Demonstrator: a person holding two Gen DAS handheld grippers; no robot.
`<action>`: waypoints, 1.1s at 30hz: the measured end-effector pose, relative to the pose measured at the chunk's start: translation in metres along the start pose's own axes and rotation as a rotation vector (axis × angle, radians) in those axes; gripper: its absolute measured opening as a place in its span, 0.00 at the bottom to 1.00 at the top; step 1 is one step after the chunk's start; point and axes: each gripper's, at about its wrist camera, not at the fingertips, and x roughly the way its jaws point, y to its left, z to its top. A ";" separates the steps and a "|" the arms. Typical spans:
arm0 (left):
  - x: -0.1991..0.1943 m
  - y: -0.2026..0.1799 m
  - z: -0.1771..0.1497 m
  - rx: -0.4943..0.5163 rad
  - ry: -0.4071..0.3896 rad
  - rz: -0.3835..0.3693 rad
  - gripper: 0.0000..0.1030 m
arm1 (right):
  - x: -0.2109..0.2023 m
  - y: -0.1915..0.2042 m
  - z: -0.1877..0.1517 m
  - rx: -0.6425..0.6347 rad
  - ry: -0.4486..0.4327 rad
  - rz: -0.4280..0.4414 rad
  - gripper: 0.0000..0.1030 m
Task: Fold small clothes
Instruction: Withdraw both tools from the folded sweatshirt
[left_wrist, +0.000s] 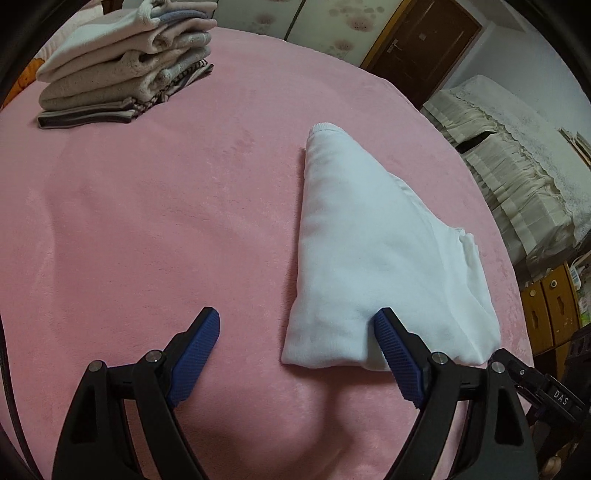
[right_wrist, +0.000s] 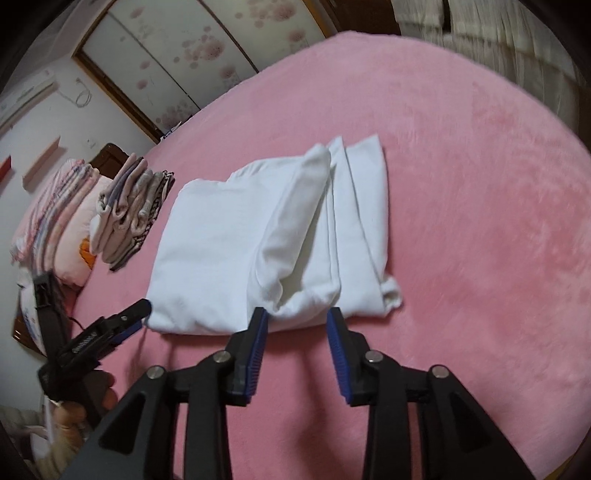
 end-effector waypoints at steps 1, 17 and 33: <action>0.001 0.000 0.000 -0.001 -0.001 -0.002 0.82 | 0.001 -0.002 0.000 0.015 0.005 0.007 0.47; 0.017 -0.002 0.012 0.023 0.007 -0.026 0.82 | 0.022 -0.005 0.015 0.080 0.000 0.097 0.45; 0.030 -0.036 0.014 0.142 0.012 -0.037 0.82 | -0.016 0.014 0.019 -0.165 -0.184 -0.079 0.21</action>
